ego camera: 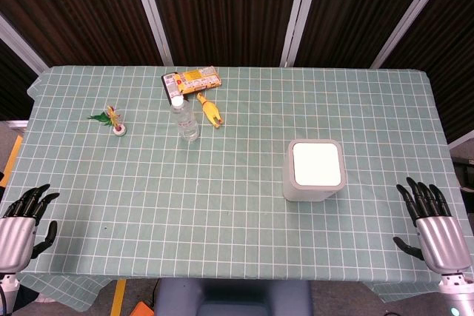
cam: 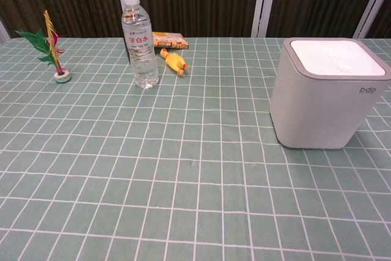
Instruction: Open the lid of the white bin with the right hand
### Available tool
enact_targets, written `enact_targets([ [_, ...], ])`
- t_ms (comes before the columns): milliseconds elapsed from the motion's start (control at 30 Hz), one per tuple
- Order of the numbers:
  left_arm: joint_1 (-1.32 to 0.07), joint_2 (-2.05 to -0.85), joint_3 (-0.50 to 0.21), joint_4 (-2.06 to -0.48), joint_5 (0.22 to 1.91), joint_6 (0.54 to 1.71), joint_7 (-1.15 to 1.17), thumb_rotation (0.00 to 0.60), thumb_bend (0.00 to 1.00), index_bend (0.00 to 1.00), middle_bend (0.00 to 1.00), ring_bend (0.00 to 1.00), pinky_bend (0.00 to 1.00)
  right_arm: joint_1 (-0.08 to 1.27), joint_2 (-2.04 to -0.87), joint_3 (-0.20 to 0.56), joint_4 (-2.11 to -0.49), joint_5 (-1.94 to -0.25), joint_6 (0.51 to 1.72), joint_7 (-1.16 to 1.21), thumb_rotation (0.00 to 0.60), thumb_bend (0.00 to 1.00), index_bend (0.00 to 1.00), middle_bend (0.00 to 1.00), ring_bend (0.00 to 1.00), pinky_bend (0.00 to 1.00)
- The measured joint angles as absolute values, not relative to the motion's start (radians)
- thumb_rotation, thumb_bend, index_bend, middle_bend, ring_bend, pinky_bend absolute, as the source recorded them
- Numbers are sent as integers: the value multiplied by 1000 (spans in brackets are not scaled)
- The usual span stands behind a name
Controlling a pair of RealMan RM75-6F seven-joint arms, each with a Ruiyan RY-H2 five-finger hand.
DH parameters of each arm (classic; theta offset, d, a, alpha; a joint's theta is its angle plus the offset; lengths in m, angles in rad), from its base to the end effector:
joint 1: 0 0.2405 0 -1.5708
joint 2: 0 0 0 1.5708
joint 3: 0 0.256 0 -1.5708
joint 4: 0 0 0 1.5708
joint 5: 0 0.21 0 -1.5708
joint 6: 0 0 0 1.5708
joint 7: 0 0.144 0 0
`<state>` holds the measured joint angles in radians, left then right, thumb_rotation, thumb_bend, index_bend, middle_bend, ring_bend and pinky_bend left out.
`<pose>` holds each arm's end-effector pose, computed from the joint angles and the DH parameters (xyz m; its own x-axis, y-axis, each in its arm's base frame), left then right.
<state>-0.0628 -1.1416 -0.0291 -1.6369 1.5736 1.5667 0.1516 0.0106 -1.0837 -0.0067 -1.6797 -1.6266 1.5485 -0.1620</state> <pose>-0.2954 0.1689 0.1539 0.4896 -0.0562 0.8701 0.8686 -0.0555 -0.4923 -0.2964 -0.1455 0.1584 0.5152 -0.0142 0.8569 -0.8555 -0.0681 0.5133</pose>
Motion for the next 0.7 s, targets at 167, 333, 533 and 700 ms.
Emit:
enact_targets([
  [167,-62,-1141,-30,-1636,1572,1568,150,600,503,231,123,127,284,12,-1083,-6,-1681,-1627,1547,-157,600,68,0,0,0,153],
  [333,-64,-1139,-32,-1636,1573,1566,138,600,504,232,123,127,283,9,-1084,-5,-1680,-1633,1558,-141,600,69,0,0,0,162],
  [533,-72,-1134,-33,-1630,1569,1551,121,600,504,232,123,127,284,-2,-1101,0,-1660,-1659,1607,-127,600,69,0,0,0,164],
  [700,-74,-1137,-31,-1625,1584,1557,119,600,503,233,123,127,285,-19,-1101,-10,-1649,-1686,1637,-94,600,74,0,11,6,164],
])
